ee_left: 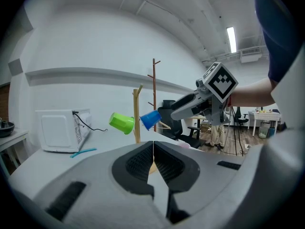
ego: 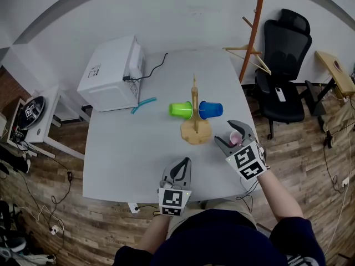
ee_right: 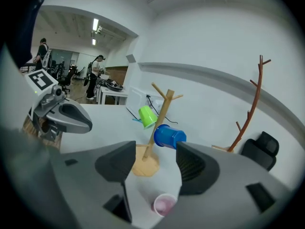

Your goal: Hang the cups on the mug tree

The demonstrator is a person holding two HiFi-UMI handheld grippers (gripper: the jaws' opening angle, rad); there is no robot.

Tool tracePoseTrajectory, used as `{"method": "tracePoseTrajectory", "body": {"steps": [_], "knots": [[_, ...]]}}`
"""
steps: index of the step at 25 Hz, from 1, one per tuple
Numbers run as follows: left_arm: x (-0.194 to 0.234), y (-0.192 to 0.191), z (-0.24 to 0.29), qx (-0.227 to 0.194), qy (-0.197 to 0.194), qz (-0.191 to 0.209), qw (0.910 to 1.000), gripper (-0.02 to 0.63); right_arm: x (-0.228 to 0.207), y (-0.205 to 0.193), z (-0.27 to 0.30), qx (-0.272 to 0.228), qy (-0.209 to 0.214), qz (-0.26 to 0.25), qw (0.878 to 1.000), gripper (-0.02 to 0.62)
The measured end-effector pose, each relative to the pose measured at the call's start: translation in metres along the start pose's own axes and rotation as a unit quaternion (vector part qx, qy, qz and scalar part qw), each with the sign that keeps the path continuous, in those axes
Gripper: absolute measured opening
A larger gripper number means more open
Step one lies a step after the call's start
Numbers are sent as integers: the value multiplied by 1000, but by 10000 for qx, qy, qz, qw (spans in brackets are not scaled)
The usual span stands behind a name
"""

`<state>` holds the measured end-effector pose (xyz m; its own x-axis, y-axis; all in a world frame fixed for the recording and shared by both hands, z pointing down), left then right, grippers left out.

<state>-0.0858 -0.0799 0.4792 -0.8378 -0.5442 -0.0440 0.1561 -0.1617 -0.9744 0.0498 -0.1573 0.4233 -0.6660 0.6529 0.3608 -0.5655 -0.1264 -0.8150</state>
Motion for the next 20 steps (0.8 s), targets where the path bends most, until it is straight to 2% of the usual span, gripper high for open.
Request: {"method": "tracePoseTrajectory", "body": {"steps": [4, 8, 12, 20], "knots": [[-1, -1, 0, 4, -19, -19, 10000, 20, 10, -5, -6, -95, -24, 309, 9995, 260], [0, -1, 1, 13, -37, -46, 10000, 20, 12, -9, -13, -231, -282, 577, 9977, 148], [-1, -2, 2, 30, -59, -36, 10000, 20, 11, -14, -19, -272, -485, 770, 9955, 78], [0, 0, 4, 34, -104, -24, 9999, 20, 28, -28, -25, -155, -568, 1067, 9925, 44]]}}
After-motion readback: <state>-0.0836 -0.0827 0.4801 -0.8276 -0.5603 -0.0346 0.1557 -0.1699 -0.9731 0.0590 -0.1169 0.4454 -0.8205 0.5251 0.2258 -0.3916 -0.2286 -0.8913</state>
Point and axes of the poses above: the fingertips, and each gripper's own axes: z forward along the fingers, x to its left, y out of its top, the point moved 2 cm from there along -z, backward along the fingers, and after that the axes turned 1 degree about -x, right-handed, at the moved point
